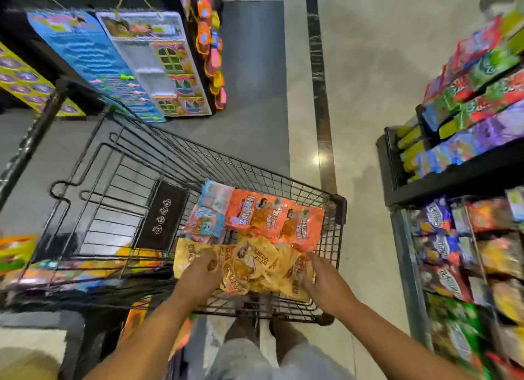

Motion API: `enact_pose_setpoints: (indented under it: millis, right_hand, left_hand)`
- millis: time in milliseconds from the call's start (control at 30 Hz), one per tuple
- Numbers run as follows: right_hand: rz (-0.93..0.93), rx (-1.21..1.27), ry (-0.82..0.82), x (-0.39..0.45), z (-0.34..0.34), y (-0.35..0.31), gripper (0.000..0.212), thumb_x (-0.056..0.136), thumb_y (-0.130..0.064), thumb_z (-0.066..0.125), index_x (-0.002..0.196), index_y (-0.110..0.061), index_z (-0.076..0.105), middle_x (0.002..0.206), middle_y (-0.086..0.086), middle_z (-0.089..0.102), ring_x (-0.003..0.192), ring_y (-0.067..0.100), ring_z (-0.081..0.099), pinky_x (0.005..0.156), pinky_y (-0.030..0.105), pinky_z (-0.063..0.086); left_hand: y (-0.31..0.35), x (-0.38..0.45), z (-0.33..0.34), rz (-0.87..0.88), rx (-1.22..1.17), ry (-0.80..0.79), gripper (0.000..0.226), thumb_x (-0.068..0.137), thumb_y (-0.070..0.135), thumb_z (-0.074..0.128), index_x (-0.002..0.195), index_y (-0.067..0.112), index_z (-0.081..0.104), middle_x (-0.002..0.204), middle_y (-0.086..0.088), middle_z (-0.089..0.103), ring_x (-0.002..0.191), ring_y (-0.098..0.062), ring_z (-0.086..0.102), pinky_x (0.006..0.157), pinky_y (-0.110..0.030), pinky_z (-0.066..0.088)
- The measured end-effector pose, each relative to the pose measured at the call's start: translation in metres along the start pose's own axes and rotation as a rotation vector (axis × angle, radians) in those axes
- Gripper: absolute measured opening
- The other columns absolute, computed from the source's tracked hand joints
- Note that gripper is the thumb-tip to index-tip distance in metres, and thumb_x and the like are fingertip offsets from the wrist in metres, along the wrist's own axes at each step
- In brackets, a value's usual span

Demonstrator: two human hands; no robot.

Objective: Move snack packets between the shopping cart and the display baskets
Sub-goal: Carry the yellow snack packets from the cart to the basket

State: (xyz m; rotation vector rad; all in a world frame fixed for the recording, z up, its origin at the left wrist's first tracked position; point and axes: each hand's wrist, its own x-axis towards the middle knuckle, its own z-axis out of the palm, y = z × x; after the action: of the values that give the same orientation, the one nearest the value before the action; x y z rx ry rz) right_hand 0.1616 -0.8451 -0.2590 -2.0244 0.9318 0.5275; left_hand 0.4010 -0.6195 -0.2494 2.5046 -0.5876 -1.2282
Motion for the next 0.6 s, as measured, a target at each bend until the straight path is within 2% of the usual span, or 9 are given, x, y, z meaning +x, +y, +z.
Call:
enact_pose_setpoints:
  millis: [100,233,333,433,500,600]
  right_hand:
    - [0.074,0.033,-0.034,0.022,0.011,0.004,0.053,0.102,-0.032,0.063,0.15,-0.017,0.045,0.135,0.009,0.061,0.124,0.028,0.059,0.096,0.035,0.049]
    - [0.127,0.049,-0.093,0.056,0.028,0.001,0.049,0.094,-0.025,0.069,0.141,-0.022,0.054,0.133,0.006,0.062,0.12,0.026,0.059,0.087,0.032,0.047]
    - [0.118,0.009,-0.098,0.09,0.047,-0.009,0.051,0.089,-0.021,0.075,0.138,-0.022,0.059,0.132,0.007,0.065,0.12,0.028,0.061,0.087,0.031,0.047]
    - [-0.003,-0.198,-0.098,0.127,0.07,-0.026,0.057,0.086,-0.019,0.074,0.14,-0.017,0.058,0.137,0.012,0.061,0.126,0.034,0.055,0.1,0.042,0.049]
    - [-0.177,-0.32,-0.082,0.155,0.088,-0.04,0.055,0.079,-0.012,0.074,0.132,-0.011,0.062,0.131,0.015,0.062,0.12,0.038,0.059,0.094,0.044,0.053]
    - [-0.379,-0.455,-0.072,0.194,0.115,-0.069,0.048,0.076,-0.01,0.071,0.125,-0.012,0.067,0.121,0.014,0.065,0.112,0.038,0.059,0.09,0.044,0.053]
  left_hand:
    - [-0.013,0.037,0.004,-0.036,0.106,-0.073,0.023,0.087,0.026,0.072,0.106,0.015,0.063,0.103,-0.005,0.066,0.093,-0.024,0.061,0.083,-0.039,0.051]
    - [-0.03,0.088,0.008,-0.087,0.226,-0.182,0.031,0.083,0.023,0.074,0.112,0.016,0.066,0.115,-0.007,0.065,0.109,-0.029,0.061,0.091,-0.04,0.053]
    - [-0.037,0.127,0.011,-0.05,0.297,-0.245,0.038,0.082,0.018,0.071,0.119,0.011,0.066,0.118,-0.016,0.068,0.114,-0.036,0.064,0.094,-0.043,0.054]
    - [-0.042,0.162,0.017,-0.065,0.377,-0.298,0.058,0.085,0.014,0.068,0.141,0.012,0.053,0.14,-0.015,0.058,0.128,-0.035,0.057,0.105,-0.044,0.05]
    - [-0.05,0.18,0.022,-0.071,0.463,-0.349,0.062,0.084,0.013,0.07,0.143,0.014,0.049,0.145,-0.012,0.052,0.133,-0.033,0.053,0.106,-0.047,0.049]
    - [-0.068,0.198,0.025,-0.053,0.55,-0.377,0.066,0.078,0.02,0.078,0.137,0.02,0.049,0.139,-0.011,0.055,0.128,-0.034,0.057,0.099,-0.047,0.053]
